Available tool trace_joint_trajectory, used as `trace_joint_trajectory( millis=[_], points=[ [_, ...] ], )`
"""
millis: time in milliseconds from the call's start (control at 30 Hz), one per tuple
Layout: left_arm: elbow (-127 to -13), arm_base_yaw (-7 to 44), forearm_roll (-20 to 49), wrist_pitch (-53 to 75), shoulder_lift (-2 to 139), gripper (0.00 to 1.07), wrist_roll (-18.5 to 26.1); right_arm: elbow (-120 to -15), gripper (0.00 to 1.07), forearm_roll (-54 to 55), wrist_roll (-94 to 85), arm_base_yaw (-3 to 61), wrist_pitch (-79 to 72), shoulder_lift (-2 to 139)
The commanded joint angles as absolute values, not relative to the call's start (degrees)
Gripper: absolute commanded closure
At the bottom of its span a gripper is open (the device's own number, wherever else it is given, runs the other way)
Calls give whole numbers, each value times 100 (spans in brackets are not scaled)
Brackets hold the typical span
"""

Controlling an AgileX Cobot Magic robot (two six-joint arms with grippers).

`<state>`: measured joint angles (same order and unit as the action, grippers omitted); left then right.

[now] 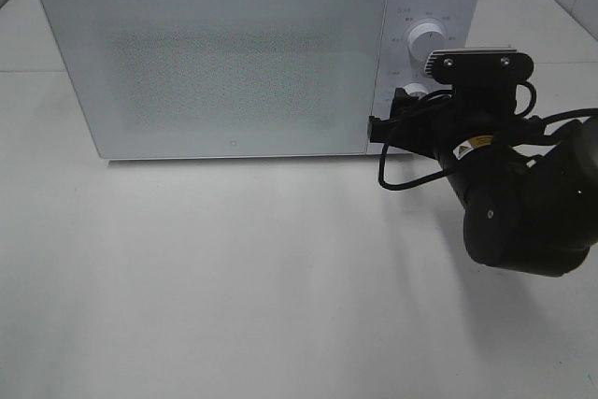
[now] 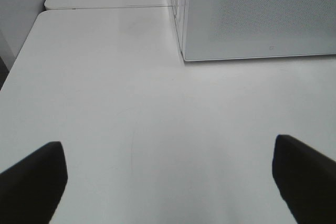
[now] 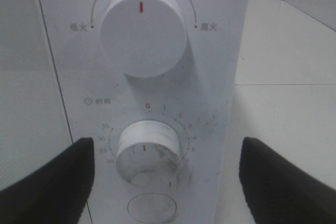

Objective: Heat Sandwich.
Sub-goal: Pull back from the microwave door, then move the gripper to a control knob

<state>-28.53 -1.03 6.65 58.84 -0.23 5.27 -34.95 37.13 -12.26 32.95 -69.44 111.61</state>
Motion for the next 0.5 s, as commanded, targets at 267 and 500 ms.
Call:
trace_joint_trajectory(
  millis=[267, 500],
  points=[
    [-2830, -120, 682, 5884, -183, 3, 498, -3976, 33, 3501, -1163, 3203, -6698, 11494],
    [-2830, -120, 682, 5884, -183, 3, 504, -4257, 33, 3478, -1163, 3134, -6560, 11717]
  ],
)
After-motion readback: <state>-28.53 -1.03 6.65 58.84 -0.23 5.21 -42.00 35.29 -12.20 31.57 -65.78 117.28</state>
